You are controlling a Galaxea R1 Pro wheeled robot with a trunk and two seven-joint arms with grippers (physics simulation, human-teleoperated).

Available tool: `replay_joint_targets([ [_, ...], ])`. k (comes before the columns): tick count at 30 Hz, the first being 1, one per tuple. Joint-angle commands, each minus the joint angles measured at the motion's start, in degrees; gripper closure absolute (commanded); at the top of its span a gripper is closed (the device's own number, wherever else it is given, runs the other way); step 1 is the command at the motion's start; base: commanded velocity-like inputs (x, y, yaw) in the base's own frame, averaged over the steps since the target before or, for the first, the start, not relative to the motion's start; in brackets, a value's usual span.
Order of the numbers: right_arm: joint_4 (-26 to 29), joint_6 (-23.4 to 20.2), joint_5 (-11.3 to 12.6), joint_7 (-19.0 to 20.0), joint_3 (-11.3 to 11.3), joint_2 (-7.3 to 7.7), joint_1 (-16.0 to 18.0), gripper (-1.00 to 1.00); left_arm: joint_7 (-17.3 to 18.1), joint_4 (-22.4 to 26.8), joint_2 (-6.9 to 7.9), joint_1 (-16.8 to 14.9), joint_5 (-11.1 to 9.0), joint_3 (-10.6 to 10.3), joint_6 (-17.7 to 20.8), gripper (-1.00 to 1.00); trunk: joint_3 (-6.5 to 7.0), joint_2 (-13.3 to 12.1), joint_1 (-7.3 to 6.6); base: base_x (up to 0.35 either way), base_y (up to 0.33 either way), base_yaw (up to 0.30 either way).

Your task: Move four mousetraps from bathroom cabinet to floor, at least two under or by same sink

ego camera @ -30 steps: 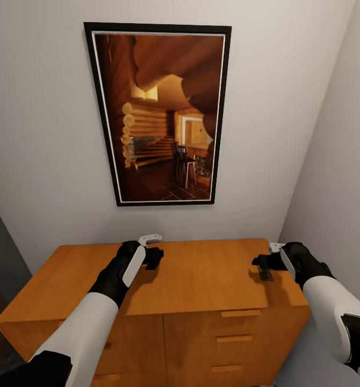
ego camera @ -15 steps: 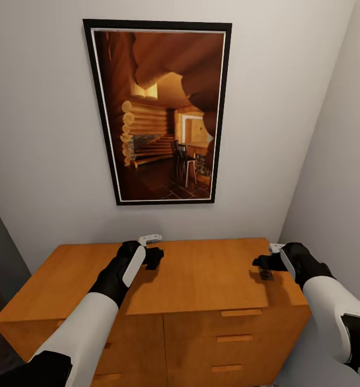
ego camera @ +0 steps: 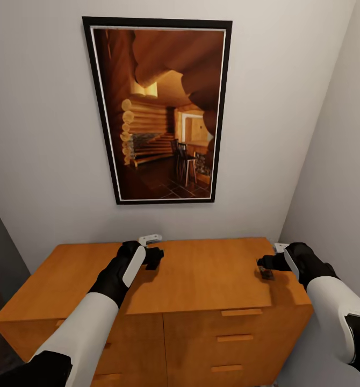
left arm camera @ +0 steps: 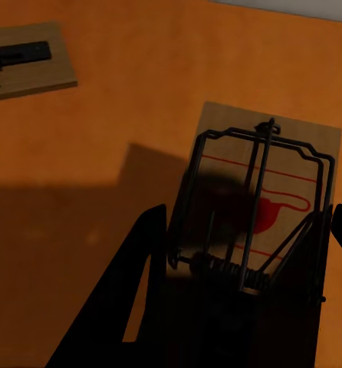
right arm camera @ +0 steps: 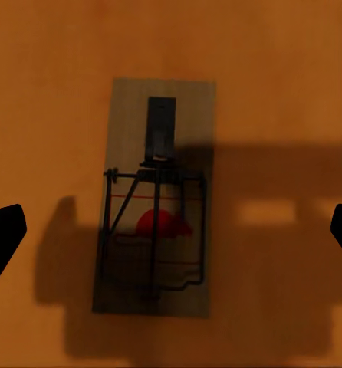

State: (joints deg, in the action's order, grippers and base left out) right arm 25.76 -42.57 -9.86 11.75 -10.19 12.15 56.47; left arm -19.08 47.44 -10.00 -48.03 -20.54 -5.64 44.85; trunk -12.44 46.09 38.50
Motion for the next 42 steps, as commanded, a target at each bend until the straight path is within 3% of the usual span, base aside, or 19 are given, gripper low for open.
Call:
replay_joint_targets([
  [1,0.1,-0.2,-0.6,0.5,-0.4,-0.03,0.0,-1.00,-0.5,0.0,0.00,0.0,-0.5,-0.1,0.2,1.00,-0.27,0.5,0.24,0.000,0.000,0.000],
  [15,0.1,-0.1,-0.2,1.1,-0.4,-0.11,0.0,-1.00,-0.5,0.0,0.00,0.0,-0.5,-0.1,0.2,1.00,-0.63,1.3,0.68,0.000,0.000,0.000],
  [23,0.1,-0.3,-0.2,3.9,-0.4,-0.11,0.0,-1.00,-0.4,0.0,0.00,0.0,-0.5,-0.1,0.1,1.00,-2.07,4.5,2.43,0.000,0.000,0.000],
  [37,0.1,-0.3,-0.3,3.3,-0.4,-0.11,0.0,-1.00,-0.5,-0.1,0.00,0.0,-0.5,-0.1,0.2,1.00,-2.07,4.5,2.43,0.000,0.000,0.000],
  [42,0.1,-0.2,-0.4,3.2,-0.4,-0.11,0.0,-1.00,-0.5,-0.1,0.00,0.0,-0.5,-0.1,0.1,1.00,-2.97,6.5,3.53,0.000,0.000,0.000],
])
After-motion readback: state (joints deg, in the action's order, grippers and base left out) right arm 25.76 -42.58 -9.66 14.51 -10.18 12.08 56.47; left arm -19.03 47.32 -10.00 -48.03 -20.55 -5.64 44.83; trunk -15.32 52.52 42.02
